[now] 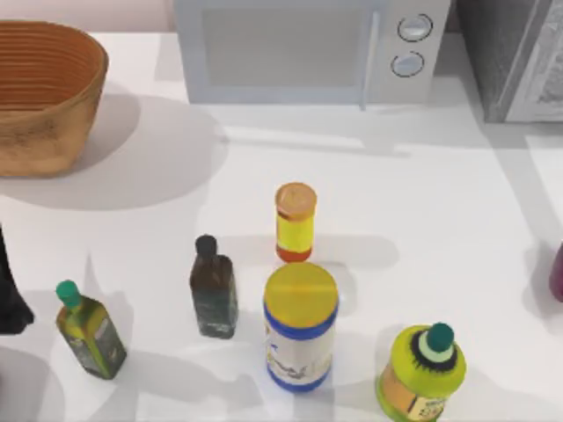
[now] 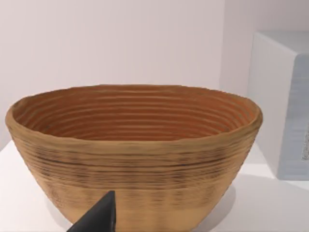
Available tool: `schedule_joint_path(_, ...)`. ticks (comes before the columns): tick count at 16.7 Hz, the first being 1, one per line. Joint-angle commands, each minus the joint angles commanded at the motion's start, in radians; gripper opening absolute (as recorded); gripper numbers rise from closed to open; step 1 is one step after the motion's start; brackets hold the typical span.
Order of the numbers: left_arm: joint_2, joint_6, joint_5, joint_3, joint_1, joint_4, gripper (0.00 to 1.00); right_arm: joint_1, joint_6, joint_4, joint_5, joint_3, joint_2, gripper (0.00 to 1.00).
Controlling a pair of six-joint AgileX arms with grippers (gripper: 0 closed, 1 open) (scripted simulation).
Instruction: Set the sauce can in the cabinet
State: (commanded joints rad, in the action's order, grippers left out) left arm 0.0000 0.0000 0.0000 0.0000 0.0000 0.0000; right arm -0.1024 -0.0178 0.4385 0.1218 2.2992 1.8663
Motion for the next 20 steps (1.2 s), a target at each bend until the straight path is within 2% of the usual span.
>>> schedule_joint_path(1, 0.0, 0.0, 0.0, 0.0, 0.0, 0.0, 1.0, 0.0, 0.0, 0.0, 0.0, 0.0, 0.0, 0.0)
schedule_joint_path(14, 0.0, 0.0, 0.0, 0.0, 0.0, 0.0, 1.0, 0.0, 0.0, 0.0, 0.0, 0.0, 0.0, 0.98)
schedule_joint_path(20, 0.0, 0.0, 0.0, 0.0, 0.0, 0.0, 1.0, 0.0, 0.0, 0.0, 0.0, 0.0, 0.0, 1.0)
